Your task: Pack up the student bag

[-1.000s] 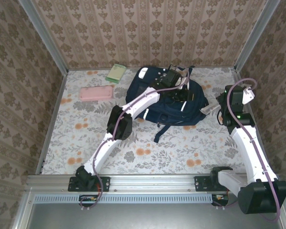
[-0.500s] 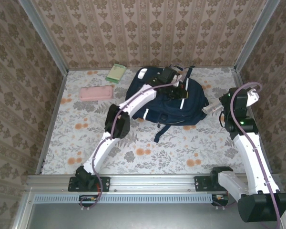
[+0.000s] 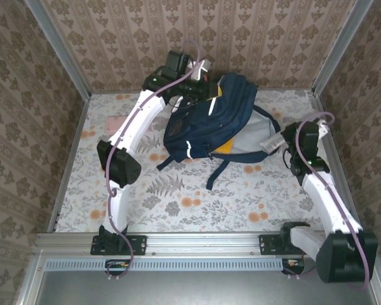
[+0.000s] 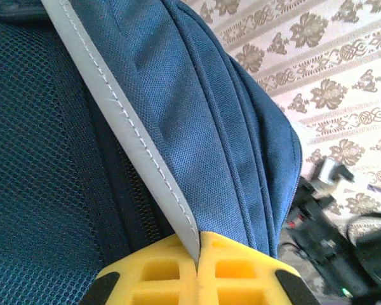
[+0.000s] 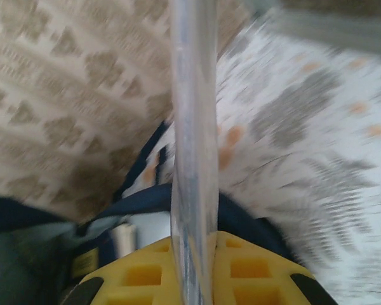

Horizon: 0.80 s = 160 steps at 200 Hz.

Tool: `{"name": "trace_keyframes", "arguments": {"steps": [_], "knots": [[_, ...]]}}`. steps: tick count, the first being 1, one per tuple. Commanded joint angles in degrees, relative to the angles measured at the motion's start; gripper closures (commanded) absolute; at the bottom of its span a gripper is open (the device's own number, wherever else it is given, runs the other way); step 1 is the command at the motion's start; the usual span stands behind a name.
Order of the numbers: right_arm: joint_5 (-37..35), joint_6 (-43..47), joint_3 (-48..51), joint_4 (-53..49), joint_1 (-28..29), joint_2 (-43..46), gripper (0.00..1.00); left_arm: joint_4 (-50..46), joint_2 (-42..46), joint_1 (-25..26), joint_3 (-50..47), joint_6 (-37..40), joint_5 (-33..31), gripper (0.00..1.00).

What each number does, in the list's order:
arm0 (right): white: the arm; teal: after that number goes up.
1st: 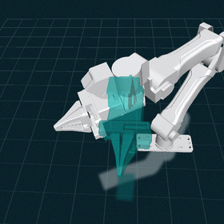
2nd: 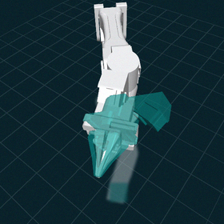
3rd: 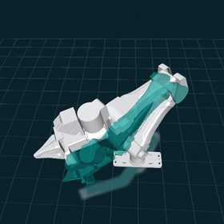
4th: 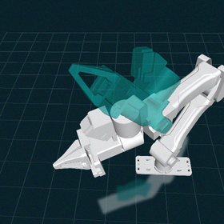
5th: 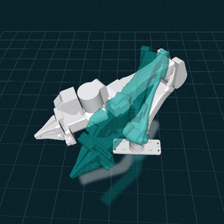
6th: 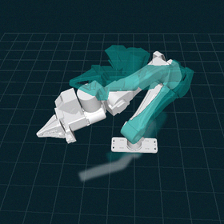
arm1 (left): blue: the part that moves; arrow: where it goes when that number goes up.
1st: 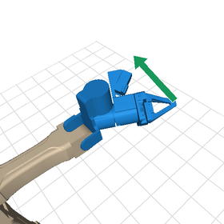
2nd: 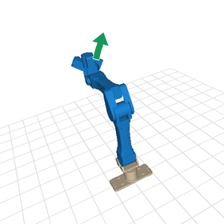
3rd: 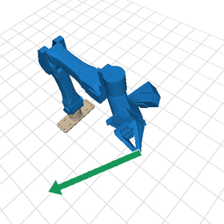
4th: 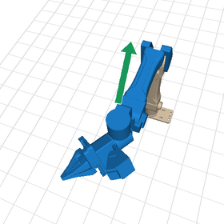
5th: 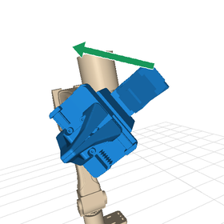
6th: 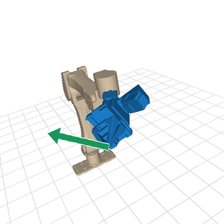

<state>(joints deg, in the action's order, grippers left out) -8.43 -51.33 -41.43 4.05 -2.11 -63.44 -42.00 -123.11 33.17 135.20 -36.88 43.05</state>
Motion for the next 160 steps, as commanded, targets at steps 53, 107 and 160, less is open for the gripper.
{"name": "trace_keyframes", "arguments": {"steps": [53, 107, 160], "knots": [[35.9, -12.9, -3.2, 50.8, 1.8, -32.6, 1.00, 12.6, 4.2, -0.1, -0.4, -3.8, 10.7, 1.00], [27.8, -19.8, -2.0, 64.2, 11.9, -43.2, 1.00, 12.9, 4.5, -0.4, -0.9, -4.0, 10.6, 1.00], [21.5, -23.0, -9.2, 64.0, 21.0, -50.5, 1.00, 14.1, 3.7, -0.5, -0.6, -5.2, 10.8, 1.00]]}}
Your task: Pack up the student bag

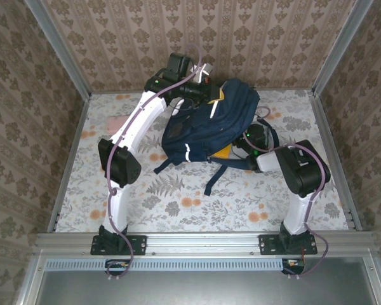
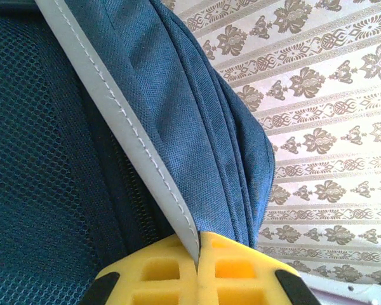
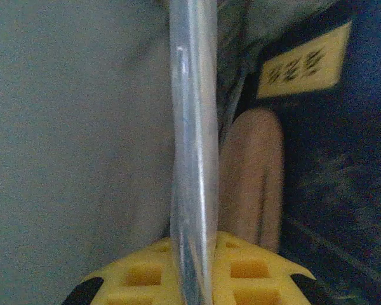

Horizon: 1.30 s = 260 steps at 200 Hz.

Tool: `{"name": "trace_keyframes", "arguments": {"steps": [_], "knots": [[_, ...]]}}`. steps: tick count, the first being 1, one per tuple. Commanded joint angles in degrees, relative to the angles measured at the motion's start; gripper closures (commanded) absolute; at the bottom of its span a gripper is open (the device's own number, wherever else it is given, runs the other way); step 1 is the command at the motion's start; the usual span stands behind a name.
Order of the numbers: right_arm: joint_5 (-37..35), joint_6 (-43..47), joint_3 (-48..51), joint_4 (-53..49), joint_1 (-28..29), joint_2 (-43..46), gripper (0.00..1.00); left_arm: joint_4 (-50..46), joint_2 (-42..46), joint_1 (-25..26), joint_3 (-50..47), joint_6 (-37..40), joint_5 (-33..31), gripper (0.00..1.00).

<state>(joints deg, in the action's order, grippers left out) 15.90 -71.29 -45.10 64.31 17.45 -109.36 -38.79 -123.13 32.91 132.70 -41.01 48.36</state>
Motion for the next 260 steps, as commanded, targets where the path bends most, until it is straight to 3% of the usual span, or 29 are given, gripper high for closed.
{"name": "trace_keyframes", "arguments": {"steps": [1, 5, 12, 24, 32, 52, 132, 191, 234, 260], "knots": [[-2.7, -3.1, -5.8, 3.5, 1.5, -4.9, 1.00, 10.9, 3.7, -0.2, 1.9, -1.1, 5.5, 1.00], [-2.0, -3.5, -7.3, 2.5, 1.5, -5.8, 0.99, 11.1, 3.6, -0.2, 1.9, -1.2, 5.6, 1.00], [-0.7, -3.7, -9.6, 0.5, 1.4, -7.8, 0.89, 11.2, 3.5, -0.2, 1.9, -1.3, 5.8, 1.00], [0.3, -3.8, -12.4, -2.6, 1.3, -10.1, 0.56, 11.2, 3.5, -0.3, 1.8, -1.3, 5.9, 1.00], [0.1, -3.2, -12.7, -3.3, 1.3, -10.5, 0.42, 11.3, 3.4, -0.4, 1.7, -1.3, 6.0, 1.00], [-1.4, 1.1, -11.1, -6.9, 1.0, -7.4, 0.26, 11.6, 3.5, -0.7, 1.5, -1.8, 6.0, 1.00], [-6.2, 21.2, -7.7, -39.9, -1.0, 13.7, 0.12, 10.8, 5.0, -1.6, 0.4, -1.3, 5.5, 1.00], [-4.3, 21.4, -7.1, -50.4, -5.8, 16.8, 0.12, 9.3, 5.9, -1.6, -0.5, -0.2, 4.7, 1.00], [-8.0, 24.3, -6.5, -56.4, -6.1, 20.2, 0.13, 8.8, 6.4, -1.6, -1.7, 0.1, 4.1, 1.00], [-18.3, 25.0, -6.6, -66.4, -6.5, 25.8, 0.15, 8.3, 6.7, -1.4, -2.5, 0.7, 3.5, 1.00]]}}
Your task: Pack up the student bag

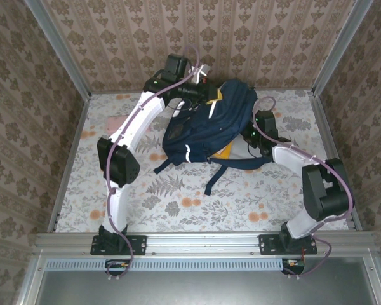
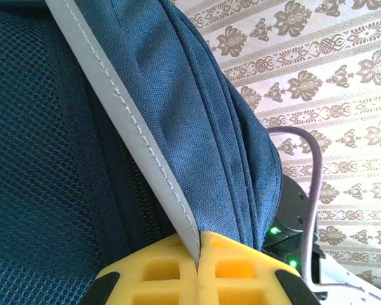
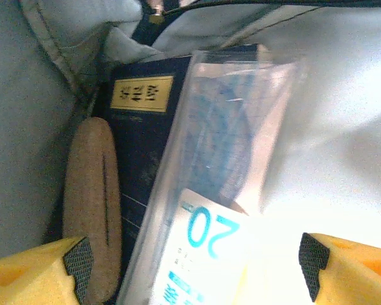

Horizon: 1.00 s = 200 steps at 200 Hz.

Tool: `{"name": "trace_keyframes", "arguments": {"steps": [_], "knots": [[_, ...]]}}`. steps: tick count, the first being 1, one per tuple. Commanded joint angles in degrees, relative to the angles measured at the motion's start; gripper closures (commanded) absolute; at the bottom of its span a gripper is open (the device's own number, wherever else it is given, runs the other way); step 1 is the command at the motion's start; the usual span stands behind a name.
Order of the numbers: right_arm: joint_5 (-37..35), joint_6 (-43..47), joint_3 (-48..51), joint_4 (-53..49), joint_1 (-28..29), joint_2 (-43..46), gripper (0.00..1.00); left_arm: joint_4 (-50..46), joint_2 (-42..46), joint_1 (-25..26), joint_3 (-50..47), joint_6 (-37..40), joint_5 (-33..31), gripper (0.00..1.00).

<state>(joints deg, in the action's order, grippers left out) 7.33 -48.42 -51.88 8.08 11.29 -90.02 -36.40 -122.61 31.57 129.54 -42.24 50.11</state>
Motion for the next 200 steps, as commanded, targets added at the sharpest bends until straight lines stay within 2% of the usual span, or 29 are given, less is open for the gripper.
{"name": "trace_keyframes", "arguments": {"steps": [1, 20, 28, 44, 51, 62, 75, 102, 129, 138, 144, 152, 173, 200], "knots": [[-10.3, 2.1, 0.2, -11.0, -0.3, 6.9, 0.15, 5.9, 6.1, -0.1, 0.6, 1.9, 1.7, 1.00], [-22.6, 2.6, 0.9, -17.5, -0.7, 13.9, 0.16, 4.7, 6.3, 0.6, -0.9, 3.2, 0.4, 0.98], [-26.5, 3.0, 1.1, -19.3, -0.9, 17.0, 0.16, 3.6, 6.3, 1.2, -1.5, 4.3, 0.1, 0.88], [-33.8, 3.4, 0.8, -22.1, -1.3, 23.3, 0.17, -2.2, 5.9, 2.3, -1.1, 8.9, -2.1, 0.59], [-35.7, 3.5, 0.1, -23.3, -1.4, 25.7, 0.17, -4.4, 6.1, 2.6, -1.1, 10.7, -3.5, 0.52], [-37.1, 4.8, -1.1, -24.1, -1.6, 28.6, 0.17, -6.6, 7.0, 2.5, -2.0, 12.8, -6.3, 0.49], [-36.1, 7.5, -3.3, -24.5, -1.4, 29.9, 0.17, -6.8, 10.1, 1.0, -5.7, 13.1, -11.9, 0.47], [-25.1, 13.1, -11.5, -27.3, 0.1, 23.4, 0.16, -0.7, 18.8, -5.0, -18.7, 10.5, -23.7, 0.41], [-17.2, 15.5, -15.8, -25.5, 4.1, 15.6, 0.15, 6.9, 25.6, -16.4, -33.1, 0.8, -31.1, 0.34], [-15.9, 15.5, -17.3, -25.7, 5.3, 13.3, 0.15, 6.6, 26.7, -19.4, -36.1, -1.9, -35.4, 0.28], [-15.8, 15.6, -18.0, -25.8, 6.2, 12.1, 0.15, 5.3, 27.1, -21.5, -37.3, -4.0, -38.4, 0.18], [-15.7, 15.8, -18.5, -25.3, 7.3, 10.9, 0.15, 3.4, 26.5, -24.0, -38.2, -7.0, -41.1, 0.09], [-17.1, 16.6, -18.9, -24.6, 9.7, 8.1, 0.14, -3.0, 21.4, -29.6, -36.0, -13.5, -42.1, 0.00], [-19.6, 17.4, -18.2, -24.0, 11.5, 6.7, 0.14, -16.8, 11.4, -31.6, -25.6, -19.1, -48.2, 0.00]]}}
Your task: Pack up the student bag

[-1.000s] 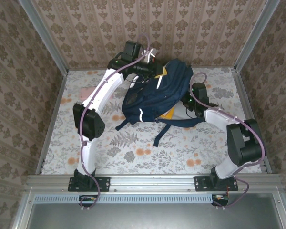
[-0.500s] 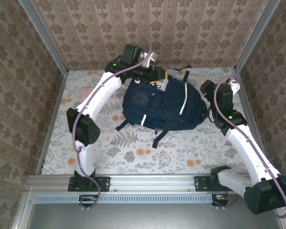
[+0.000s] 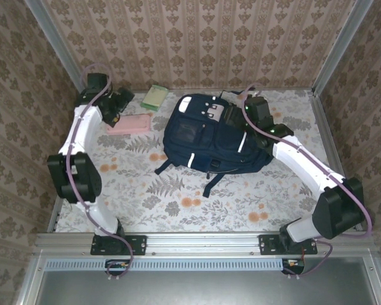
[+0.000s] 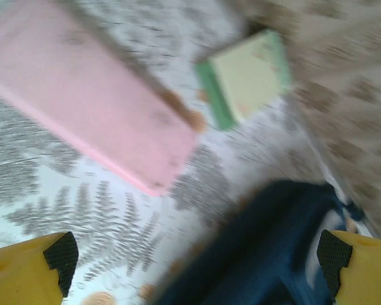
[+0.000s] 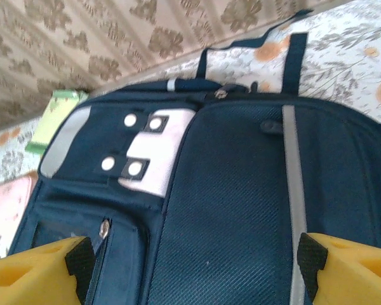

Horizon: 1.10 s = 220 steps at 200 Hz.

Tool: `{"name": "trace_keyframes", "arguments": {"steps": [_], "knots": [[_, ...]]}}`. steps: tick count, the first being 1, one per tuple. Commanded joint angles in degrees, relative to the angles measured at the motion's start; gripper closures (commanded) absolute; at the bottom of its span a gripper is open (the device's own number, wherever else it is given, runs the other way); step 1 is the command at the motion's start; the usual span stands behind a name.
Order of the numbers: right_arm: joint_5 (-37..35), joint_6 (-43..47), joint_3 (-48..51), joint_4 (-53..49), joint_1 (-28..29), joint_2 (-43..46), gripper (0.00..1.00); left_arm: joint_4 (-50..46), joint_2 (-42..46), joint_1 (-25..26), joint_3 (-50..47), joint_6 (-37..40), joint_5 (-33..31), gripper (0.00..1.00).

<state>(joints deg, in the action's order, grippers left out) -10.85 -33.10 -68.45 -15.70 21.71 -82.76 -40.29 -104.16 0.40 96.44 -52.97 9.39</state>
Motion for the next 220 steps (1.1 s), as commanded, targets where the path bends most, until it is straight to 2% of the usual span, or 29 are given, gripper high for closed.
{"name": "trace_keyframes", "arguments": {"steps": [1, 39, 55, 103, 153, 220], "knots": [[-1.5, 2.0, -1.6, -0.2, 1.1, -0.6, 0.14, -13.6, -7.5, -0.5, 8.0, -8.6, -7.8, 0.00], [-4.3, 2.5, 0.5, 0.8, 2.2, -0.8, 0.14, -30.2, -23.6, -1.6, 26.1, -14.9, -10.0, 0.00], [-5.6, 3.2, 1.0, 1.3, 2.7, -0.5, 0.14, -32.9, -28.4, -1.9, 31.3, -17.2, -9.6, 0.00], [-6.4, 4.6, 1.8, 3.0, 3.9, -0.3, 0.14, -27.6, -32.8, -2.0, 33.3, -23.6, -9.3, 0.00], [-5.0, 5.1, 3.0, 4.8, 4.9, -0.8, 0.14, -23.6, -36.2, -2.0, 35.0, -27.1, -9.0, 0.00], [-4.8, 5.0, 2.6, 5.5, 5.1, -2.9, 0.14, -26.2, -44.2, -2.0, 42.3, -32.6, -5.1, 0.00]]}}
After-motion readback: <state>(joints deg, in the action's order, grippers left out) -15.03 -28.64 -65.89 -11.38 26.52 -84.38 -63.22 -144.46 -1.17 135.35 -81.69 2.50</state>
